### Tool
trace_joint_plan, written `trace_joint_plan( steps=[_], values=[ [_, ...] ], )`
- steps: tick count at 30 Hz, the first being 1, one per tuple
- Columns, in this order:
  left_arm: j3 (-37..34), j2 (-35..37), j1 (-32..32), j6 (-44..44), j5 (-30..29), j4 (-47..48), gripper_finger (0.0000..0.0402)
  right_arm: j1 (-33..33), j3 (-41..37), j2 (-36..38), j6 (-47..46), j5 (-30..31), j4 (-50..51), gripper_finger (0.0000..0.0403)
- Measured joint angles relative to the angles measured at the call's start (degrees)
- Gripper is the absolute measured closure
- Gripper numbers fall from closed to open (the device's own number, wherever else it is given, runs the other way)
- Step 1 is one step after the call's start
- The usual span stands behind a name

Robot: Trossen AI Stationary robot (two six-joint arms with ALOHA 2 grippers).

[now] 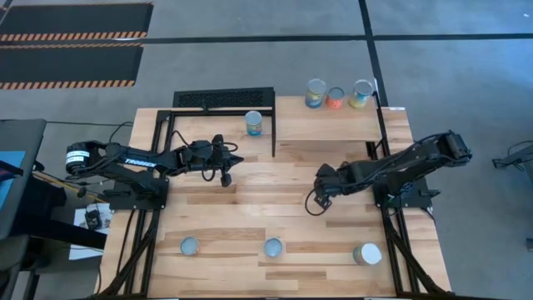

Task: Pick and place cans onto a shelf
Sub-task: Put the canned salmon on the shelf

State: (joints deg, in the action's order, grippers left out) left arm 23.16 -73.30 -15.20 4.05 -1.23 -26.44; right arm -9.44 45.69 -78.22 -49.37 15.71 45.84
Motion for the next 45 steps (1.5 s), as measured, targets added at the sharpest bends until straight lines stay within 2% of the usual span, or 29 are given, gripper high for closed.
trace_joint_plan(
  steps=[5,10,18,24,29,34,45],
  values=[
    [0.0,0.0,0.0,0.0,0.0,0.0,0.0401,-0.6,11.2,0.8,10.9,-0.4,-0.1,0.0398],
    [0.0,0.0,0.0,0.6,0.0,0.0,0.0401,1.8,25.8,-0.5,25.0,1.2,0.0,0.0391],
    [0.0,0.0,0.0,0.7,0.9,0.0,0.0401,14.7,44.3,-10.8,50.3,-0.2,3.3,0.0396],
    [0.0,0.0,0.0,0.7,0.9,0.0,0.0401,24.9,54.4,-20.2,61.2,-1.6,9.9,0.0395],
    [0.0,0.0,0.0,0.7,0.9,0.0,0.0401,30.7,58.7,-26.5,67.8,-2.7,12.3,0.0394],
    [0.0,0.0,0.0,0.7,0.9,0.0,0.0401,34.9,59.8,-30.2,72.0,-3.0,12.8,0.0394],
    [0.0,0.0,0.0,0.7,0.9,-0.3,0.0401,40.2,59.8,-30.9,73.0,-3.6,10.2,0.039]
  ],
)
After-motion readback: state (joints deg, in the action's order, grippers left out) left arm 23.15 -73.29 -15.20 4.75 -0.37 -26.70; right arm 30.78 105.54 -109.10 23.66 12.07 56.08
